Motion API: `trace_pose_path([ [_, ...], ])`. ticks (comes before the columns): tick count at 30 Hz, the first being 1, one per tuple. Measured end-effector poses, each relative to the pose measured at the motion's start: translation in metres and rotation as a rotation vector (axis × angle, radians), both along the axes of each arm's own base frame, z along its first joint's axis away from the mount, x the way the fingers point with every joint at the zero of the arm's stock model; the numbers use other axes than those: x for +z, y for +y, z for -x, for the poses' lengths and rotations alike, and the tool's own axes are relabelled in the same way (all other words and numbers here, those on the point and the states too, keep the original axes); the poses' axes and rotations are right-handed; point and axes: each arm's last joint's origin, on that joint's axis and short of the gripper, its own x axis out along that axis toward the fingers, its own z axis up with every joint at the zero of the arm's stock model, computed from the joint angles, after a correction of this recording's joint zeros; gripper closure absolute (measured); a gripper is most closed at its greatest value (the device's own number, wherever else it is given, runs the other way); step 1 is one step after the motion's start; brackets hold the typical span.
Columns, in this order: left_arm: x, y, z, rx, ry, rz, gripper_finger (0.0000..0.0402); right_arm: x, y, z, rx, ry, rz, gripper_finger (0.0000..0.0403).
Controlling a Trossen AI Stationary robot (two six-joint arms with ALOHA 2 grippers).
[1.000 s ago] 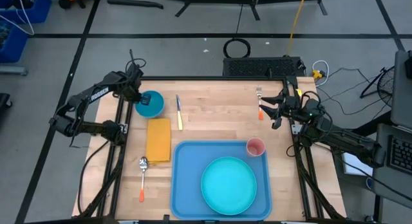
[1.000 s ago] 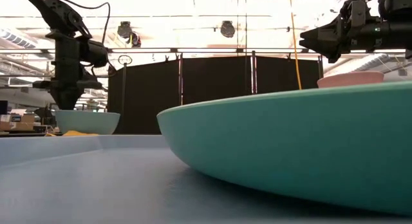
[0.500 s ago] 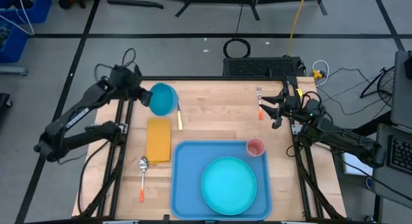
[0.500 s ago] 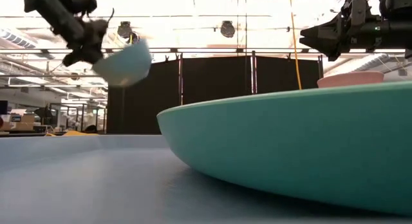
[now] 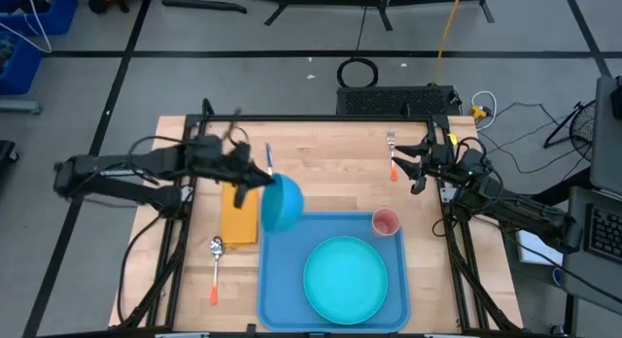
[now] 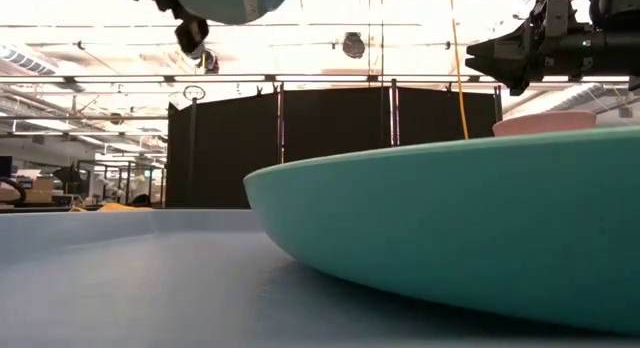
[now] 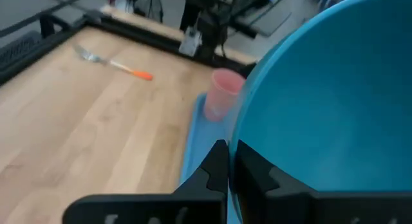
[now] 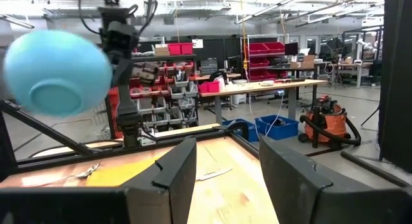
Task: Set up tray
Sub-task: Put the blue bowl on top of the green plate
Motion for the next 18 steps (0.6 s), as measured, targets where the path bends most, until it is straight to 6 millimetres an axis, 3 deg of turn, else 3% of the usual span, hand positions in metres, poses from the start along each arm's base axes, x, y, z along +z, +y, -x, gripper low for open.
trace_pose_path([
  [12,-0.006,-0.064,-0.114,-0.264,0.294,-0.064,0.0393,0.000,0.000,0.000,0.002,-0.006,-0.017,0.0243],
  [18,-0.017,-0.080,-0.161,-0.316,0.400,-0.083,0.0393,0.000,0.000,0.000,0.003,-0.006,-0.018,0.0243],
])
